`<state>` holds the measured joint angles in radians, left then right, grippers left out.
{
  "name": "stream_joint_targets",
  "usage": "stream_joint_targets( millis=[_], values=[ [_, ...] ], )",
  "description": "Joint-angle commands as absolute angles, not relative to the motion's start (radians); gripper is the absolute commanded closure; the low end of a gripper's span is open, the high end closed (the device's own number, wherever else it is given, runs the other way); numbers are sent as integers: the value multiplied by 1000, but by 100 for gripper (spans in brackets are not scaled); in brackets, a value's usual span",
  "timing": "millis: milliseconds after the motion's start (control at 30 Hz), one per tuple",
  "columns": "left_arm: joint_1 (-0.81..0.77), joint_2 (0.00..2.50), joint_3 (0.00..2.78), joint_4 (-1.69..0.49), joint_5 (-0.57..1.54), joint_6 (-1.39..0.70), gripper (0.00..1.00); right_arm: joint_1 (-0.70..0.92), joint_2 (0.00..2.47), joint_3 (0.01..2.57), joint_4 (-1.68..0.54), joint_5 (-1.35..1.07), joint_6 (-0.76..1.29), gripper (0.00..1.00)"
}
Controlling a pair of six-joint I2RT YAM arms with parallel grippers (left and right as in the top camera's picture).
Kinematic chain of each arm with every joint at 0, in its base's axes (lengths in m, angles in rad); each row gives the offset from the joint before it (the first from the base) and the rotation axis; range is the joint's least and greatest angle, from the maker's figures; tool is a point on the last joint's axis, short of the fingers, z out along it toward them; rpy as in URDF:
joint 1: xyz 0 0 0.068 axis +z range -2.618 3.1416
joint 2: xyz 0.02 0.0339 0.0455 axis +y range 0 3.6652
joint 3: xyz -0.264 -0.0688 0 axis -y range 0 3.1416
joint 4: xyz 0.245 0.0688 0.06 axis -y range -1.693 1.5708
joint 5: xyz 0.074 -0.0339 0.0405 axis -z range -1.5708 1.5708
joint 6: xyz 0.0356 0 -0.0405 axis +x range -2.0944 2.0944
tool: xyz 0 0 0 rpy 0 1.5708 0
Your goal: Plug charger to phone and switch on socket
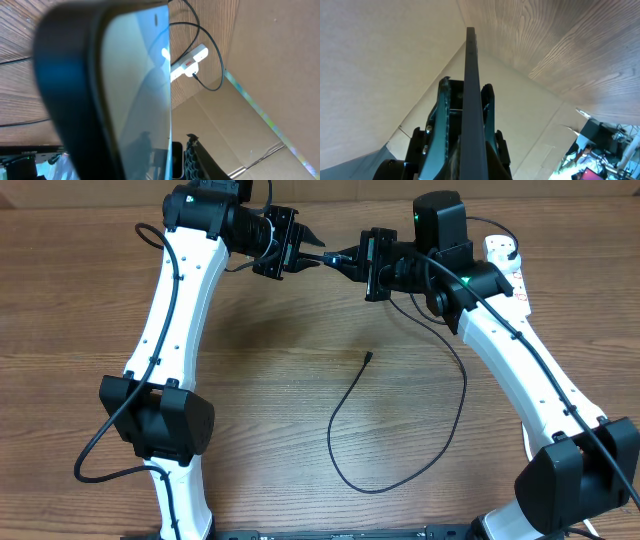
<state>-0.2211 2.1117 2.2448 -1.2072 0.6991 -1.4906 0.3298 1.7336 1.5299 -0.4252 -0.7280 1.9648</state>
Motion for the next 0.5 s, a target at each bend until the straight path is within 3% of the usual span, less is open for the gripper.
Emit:
stream_joint_targets(
  millis=[0, 233, 333, 400, 467],
  values=[
    [-216, 2119, 2245, -1195, 699, -1489, 80, 348, 1728, 1551, -418, -772, 1968, 96],
    [-216, 2119, 2245, -1195, 700, -1489, 96, 348, 1728, 1551, -405, -772, 1967, 96],
    [-216, 2119, 2245, -1195, 699, -1489, 96, 348, 1728, 1551, -405, -772, 1967, 95],
    [-216, 2119, 2245, -1195, 699, -1489, 96, 348, 1728, 1552, -405, -772, 1967, 89],
    [-216, 2119, 2245, -1195, 699, -1489, 96, 348, 1728, 1552, -405, -772, 1967, 77]
  ],
)
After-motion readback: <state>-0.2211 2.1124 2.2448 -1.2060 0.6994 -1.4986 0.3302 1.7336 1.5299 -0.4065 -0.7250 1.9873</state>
